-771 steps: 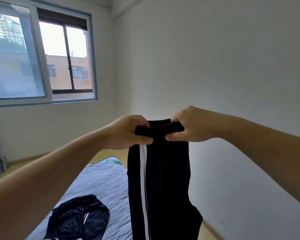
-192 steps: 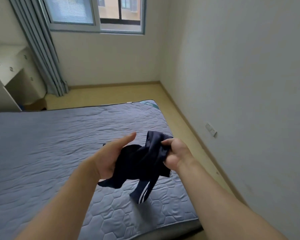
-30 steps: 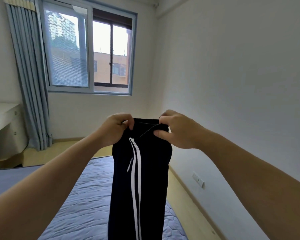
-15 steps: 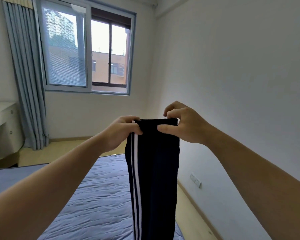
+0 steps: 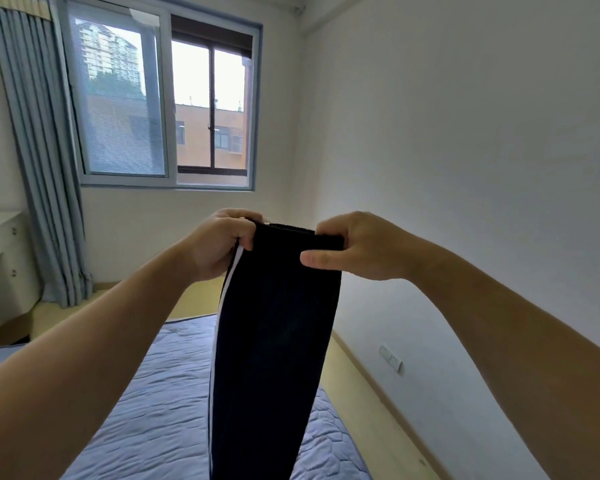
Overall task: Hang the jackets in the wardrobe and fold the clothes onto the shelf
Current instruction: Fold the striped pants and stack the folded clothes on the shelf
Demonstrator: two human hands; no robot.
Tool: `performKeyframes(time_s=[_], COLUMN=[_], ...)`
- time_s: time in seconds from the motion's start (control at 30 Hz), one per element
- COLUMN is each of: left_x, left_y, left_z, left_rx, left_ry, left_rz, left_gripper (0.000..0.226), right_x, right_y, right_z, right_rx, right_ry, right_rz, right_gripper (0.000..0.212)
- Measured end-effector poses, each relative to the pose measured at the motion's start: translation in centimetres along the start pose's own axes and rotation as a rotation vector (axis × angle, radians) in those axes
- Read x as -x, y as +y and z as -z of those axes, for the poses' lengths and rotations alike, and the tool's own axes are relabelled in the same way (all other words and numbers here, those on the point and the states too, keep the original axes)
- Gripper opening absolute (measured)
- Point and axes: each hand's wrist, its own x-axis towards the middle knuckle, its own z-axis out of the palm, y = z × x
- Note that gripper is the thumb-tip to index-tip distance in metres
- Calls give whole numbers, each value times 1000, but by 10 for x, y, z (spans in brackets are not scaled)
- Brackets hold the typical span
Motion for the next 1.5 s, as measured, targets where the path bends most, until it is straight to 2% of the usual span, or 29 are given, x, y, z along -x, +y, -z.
performKeyframes(time_s=[0.07,0.2,0.27,0.33,0.4,0.47,0.6,0.77,0.87,0.97,1.03,1.13,1.27,1.37,1.5], left_x=[-4,-15,-18,-20,-22,-24,-23,-35,-50,-78,-102,-142,-188,-208,-221], left_y=[-1,-6,-7,-8,-8,-8,-5,-5,-20,-43,-61,-90,-118,-119,-109], left_z=[-1,1,4,5,4,4,-2,-21,-33,-36,-31,-24,-12,-5,-6], left_rx=[-28,-120,-260,-447,-557,-539,-293,-86,8,-13,-144,-447,-1178,-1274,-1164], left_ry=[75,178,162,145,104,2,-276,-577,-727,-750,-650,-367,13,211,475], left_rz=[-17,-33,-27,-48,-39,37,211,326,457,585,663,700,518,430,204], left_gripper=[17,41,45,39,32,31,31,24,39,52,52,33,14,16,30], right_x=[-6,-16,-20,-23,-23,-21,-21,-25,-34,-55,-72,-104,-146,-168,-185], right_y=[8,28,37,43,47,54,70,100,120,150,173,206,235,254,261], right_z=[-4,-15,-17,-16,-14,-8,15,37,34,25,14,-9,-36,-45,-43], right_rx=[-21,-66,-94,-180,-272,-345,-555,-659,-633,-535,-437,-198,242,332,118], right_ry=[135,288,324,278,168,11,-390,-851,-1025,-1106,-1052,-756,-387,-175,87], right_rz=[-8,-96,-143,-198,-266,-311,-322,-254,-261,-335,-396,-421,-227,-157,-106], right_gripper=[33,32,31,31,35,44,39,38,38,35,26,18,10,16,18])
